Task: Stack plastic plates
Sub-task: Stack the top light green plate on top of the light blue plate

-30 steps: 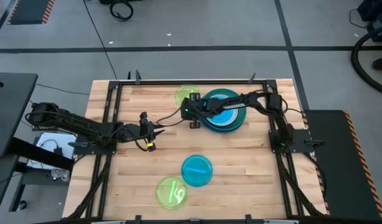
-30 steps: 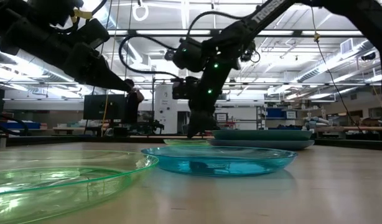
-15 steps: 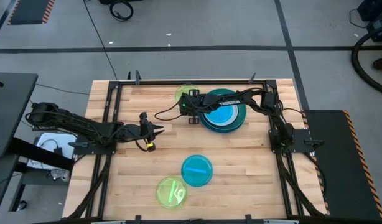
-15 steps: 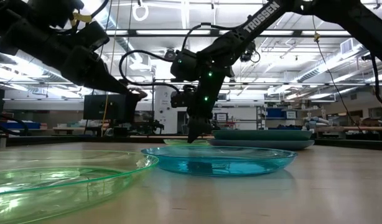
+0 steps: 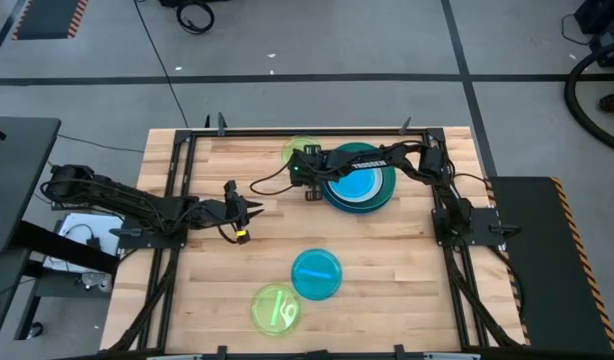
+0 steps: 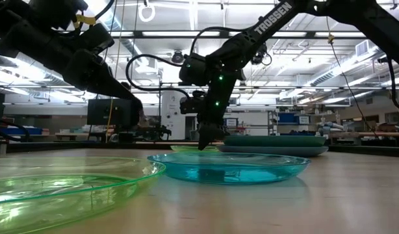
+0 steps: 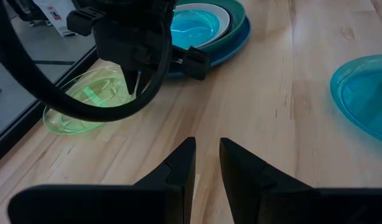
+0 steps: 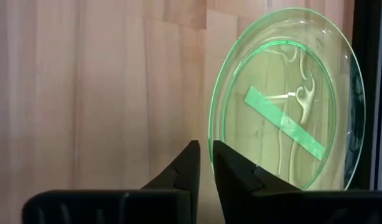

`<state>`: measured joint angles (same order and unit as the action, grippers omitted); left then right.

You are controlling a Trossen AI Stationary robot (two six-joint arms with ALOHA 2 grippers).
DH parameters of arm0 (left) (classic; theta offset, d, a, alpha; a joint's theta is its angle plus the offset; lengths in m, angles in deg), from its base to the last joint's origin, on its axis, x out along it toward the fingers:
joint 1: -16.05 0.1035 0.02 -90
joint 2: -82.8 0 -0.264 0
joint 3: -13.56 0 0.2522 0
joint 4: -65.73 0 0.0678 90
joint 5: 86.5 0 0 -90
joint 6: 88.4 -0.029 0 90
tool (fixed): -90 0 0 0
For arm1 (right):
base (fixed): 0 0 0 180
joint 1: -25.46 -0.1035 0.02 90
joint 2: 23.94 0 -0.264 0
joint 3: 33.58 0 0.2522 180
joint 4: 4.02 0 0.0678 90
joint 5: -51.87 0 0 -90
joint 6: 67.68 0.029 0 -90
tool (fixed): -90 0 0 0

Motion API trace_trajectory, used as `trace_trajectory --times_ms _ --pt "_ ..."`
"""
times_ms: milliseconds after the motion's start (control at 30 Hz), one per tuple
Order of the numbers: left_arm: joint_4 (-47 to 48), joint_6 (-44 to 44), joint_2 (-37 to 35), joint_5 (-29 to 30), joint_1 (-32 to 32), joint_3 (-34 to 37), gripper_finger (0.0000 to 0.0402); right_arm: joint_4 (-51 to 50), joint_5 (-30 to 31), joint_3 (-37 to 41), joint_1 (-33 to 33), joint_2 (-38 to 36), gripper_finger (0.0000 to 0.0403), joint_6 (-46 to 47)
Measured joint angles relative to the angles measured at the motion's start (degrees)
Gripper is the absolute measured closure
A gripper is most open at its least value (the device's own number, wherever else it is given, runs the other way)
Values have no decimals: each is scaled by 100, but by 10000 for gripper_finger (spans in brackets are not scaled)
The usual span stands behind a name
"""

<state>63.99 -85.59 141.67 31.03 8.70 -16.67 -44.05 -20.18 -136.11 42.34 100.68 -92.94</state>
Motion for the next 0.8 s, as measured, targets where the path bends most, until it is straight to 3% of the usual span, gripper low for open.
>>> trace_trajectory --times_ms 400,800 --pt "2 2 0 0 0 0 322 -38 -43 4 -30 0 396 -331" --pt "2 -42 0 0 0 0 322 -334 896 -367 -696 -3 395 -751"
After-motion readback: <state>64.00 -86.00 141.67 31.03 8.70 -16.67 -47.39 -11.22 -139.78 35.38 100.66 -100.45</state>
